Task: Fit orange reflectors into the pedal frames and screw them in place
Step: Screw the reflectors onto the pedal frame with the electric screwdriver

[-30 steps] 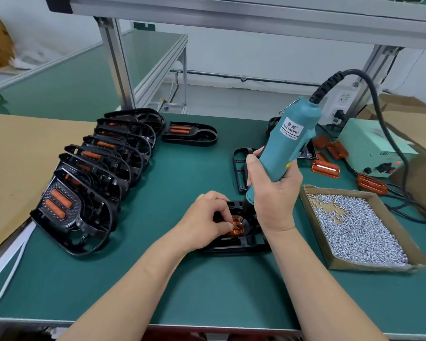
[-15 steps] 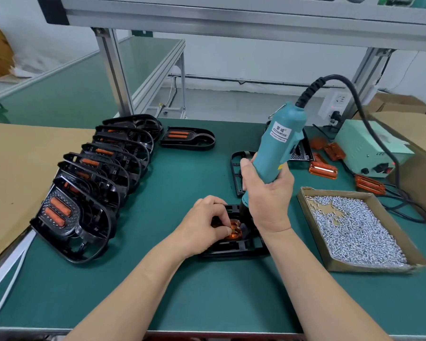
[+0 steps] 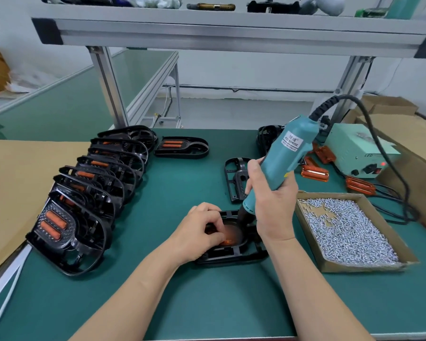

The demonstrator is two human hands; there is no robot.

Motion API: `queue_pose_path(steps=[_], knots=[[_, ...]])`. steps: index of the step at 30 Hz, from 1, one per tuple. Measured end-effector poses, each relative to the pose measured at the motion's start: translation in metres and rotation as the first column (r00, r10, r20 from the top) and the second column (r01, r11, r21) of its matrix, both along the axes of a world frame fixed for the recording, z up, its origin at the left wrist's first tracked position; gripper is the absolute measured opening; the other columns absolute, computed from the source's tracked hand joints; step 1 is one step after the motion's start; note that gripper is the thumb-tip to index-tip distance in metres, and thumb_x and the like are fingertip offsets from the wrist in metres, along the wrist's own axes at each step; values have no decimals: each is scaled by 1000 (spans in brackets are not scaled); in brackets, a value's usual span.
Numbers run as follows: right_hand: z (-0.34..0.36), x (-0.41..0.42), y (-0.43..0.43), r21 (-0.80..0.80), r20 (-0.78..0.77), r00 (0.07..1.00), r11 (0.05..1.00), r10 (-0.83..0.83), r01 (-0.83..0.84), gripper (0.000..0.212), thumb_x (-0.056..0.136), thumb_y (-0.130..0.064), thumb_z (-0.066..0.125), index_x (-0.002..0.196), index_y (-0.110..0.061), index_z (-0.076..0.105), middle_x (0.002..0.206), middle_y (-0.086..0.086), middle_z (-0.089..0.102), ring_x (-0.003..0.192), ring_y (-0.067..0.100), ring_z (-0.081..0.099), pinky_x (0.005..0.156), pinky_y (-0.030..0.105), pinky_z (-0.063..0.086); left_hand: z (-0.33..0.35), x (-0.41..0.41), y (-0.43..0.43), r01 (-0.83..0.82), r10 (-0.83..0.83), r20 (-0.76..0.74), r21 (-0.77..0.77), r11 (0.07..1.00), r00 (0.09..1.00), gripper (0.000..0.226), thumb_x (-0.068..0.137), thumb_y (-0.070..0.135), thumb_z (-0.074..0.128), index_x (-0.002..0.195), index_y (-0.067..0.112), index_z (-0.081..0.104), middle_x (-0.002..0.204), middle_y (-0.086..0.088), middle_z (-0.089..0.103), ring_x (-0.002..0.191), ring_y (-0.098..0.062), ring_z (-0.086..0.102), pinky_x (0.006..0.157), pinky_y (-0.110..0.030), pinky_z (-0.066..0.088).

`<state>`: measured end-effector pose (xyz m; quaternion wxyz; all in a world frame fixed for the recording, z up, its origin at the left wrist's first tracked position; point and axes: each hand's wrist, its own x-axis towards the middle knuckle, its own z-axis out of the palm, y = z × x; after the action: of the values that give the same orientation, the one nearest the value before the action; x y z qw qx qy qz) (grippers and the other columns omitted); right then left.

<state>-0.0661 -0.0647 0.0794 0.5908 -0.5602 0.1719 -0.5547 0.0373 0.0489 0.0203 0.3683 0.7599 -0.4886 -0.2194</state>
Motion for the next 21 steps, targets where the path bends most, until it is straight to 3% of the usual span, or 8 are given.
queue_pose_path(steps=[2, 5, 9, 13, 17, 21], knots=[[13, -1, -2, -42, 20, 1000, 999, -9, 10, 17, 87, -25, 72, 86, -21, 56, 63, -3, 54, 51, 14, 48, 52, 24, 46, 0, 0, 0, -3, 3, -8, -6, 1000, 1000, 27, 83, 14, 76, 68, 31, 62, 117, 18, 52, 117, -7, 45, 88, -6, 29], [32, -5, -18, -5, 66, 995, 997, -79, 80, 20, 86, -32, 72, 90, -25, 55, 60, -6, 54, 48, 12, 49, 50, 24, 45, -2, 1, 0, -3, 3, -1, 0, 1000, 1000, 27, 83, 14, 76, 68, 32, 61, 120, 15, 52, 119, -7, 44, 91, -16, 30], [25, -18, -59, 297, 41, 990, 948, -133, 115, 26, 97, -39, 59, 103, -18, 45, 60, -9, 58, 51, 8, 54, 50, 23, 46, -5, 2, 1, -3, 3, 8, -6, 1000, 1000, 27, 83, 17, 75, 67, 33, 61, 121, 18, 51, 120, -3, 43, 89, -7, 27], [-3, -43, -102, 620, -127, 988, 771, -88, 148, 28, 105, -30, 48, 121, -7, 48, 80, 8, 62, 59, 16, 60, 54, 28, 52, -7, 3, 0, 1, 0, 19, -18, 1000, 1000, 28, 83, 17, 76, 67, 35, 61, 120, 23, 49, 120, 2, 43, 88, -4, 26], [-26, -62, -124, 658, -291, 955, 713, -55, 241, 24, 105, -28, 51, 112, -5, 51, 92, 12, 65, 68, 20, 65, 56, 31, 53, -8, 3, 0, 7, -6, 25, -20, 1000, 1000, 27, 83, 18, 76, 67, 35, 62, 120, 25, 48, 118, 5, 43, 88, -4, 26], [-33, -63, -136, 540, -467, 884, 782, -28, 310, 40, 99, -31, 61, 124, -2, 47, 97, 13, 65, 77, 23, 65, 70, 38, 56, -9, 4, 0, 5, -4, 28, -24, 1000, 1000, 30, 83, 17, 76, 65, 37, 62, 120, 26, 49, 119, 6, 42, 90, -4, 27]])
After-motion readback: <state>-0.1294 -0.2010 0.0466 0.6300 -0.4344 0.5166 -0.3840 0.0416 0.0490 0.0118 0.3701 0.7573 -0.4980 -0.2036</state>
